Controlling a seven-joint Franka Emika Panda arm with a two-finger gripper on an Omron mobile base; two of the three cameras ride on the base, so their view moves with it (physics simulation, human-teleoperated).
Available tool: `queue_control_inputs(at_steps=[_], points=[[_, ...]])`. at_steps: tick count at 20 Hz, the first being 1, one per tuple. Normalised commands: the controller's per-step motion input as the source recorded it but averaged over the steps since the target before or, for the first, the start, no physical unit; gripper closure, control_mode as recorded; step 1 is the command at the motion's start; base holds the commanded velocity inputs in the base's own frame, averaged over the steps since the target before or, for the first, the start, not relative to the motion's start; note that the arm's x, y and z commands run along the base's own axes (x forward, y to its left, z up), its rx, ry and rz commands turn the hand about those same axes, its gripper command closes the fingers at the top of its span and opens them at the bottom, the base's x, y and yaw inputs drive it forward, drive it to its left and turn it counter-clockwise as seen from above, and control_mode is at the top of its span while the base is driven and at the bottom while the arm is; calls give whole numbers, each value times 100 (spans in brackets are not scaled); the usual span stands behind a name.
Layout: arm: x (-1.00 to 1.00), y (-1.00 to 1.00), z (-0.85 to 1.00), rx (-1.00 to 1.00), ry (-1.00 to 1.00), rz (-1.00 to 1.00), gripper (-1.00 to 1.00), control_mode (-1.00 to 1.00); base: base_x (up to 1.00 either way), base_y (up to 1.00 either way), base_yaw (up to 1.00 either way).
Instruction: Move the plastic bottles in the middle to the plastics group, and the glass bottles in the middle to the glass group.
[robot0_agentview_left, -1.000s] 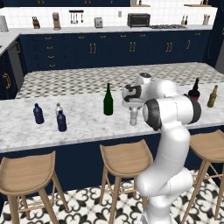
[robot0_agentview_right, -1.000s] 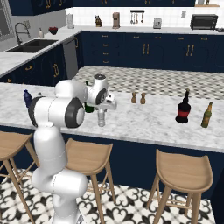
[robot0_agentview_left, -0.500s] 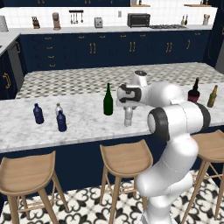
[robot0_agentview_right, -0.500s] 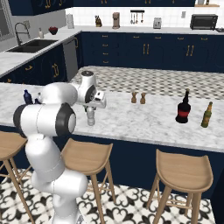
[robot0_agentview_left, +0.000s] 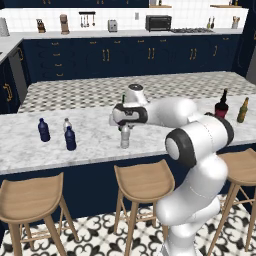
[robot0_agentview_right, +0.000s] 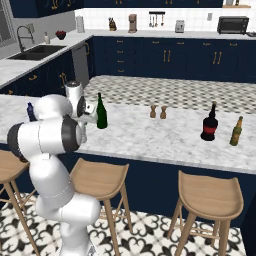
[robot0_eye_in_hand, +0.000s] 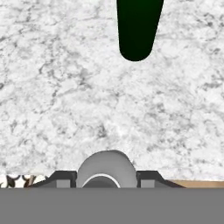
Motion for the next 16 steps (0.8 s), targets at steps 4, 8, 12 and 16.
queue_control_inputs(at_steps=[4,8,12,16], points=[[22,100,0,0,0,0,100,-100,0,0,0],[33,94,0,6,0,0,100,-100,0,0,0],[39,61,1,13,0,0,100,-100,0,0,0],[41,50,0,15,-1,0,100,-100,0,0,0]])
